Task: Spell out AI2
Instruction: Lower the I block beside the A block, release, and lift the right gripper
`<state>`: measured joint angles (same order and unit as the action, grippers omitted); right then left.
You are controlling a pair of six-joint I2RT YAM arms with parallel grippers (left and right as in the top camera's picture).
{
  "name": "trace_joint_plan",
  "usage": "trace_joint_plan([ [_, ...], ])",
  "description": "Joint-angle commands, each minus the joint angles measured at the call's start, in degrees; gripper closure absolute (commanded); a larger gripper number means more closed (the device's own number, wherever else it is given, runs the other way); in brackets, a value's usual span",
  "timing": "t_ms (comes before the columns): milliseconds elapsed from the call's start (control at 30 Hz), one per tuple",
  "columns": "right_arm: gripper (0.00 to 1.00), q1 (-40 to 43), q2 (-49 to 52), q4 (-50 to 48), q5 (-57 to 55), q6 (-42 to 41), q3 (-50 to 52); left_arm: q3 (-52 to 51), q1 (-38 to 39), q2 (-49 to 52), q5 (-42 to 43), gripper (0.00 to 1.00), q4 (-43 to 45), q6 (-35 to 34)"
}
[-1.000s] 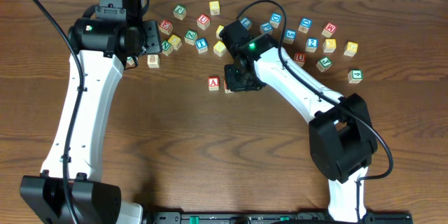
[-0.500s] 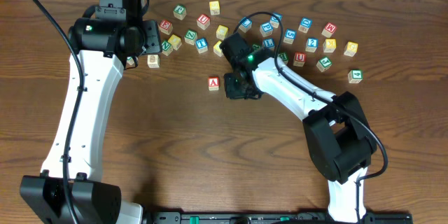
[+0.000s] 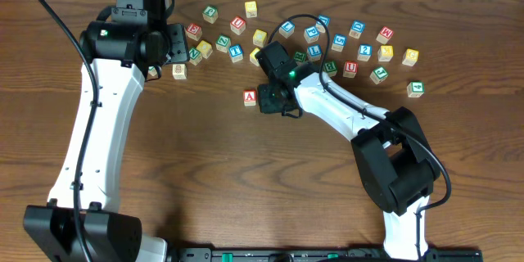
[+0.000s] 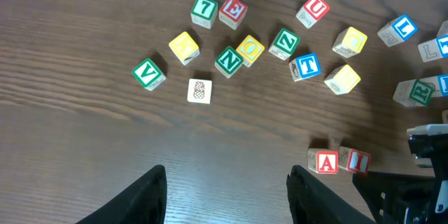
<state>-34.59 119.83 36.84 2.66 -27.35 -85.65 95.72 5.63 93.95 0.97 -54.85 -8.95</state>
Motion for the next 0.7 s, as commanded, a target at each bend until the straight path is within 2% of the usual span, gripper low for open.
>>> trace_joint_plan([
  [0, 0.83, -0.8, -0.2, -1.3, -0.1, 0.7, 0.4, 0.0, -0.2, 0.0, -0.1, 0.45, 0.1, 0.5],
  [567, 0.83, -0.8, 0.9, -4.5, -0.1, 0.7, 0.4, 0.0, -0.2, 0.0, -0.1, 0.45, 0.1, 0.5],
  [667, 0.86, -0.8, 0.9, -4.5, -0.1, 0.7, 0.4, 0.0, -0.2, 0.0, -0.1, 0.45, 0.1, 0.5],
])
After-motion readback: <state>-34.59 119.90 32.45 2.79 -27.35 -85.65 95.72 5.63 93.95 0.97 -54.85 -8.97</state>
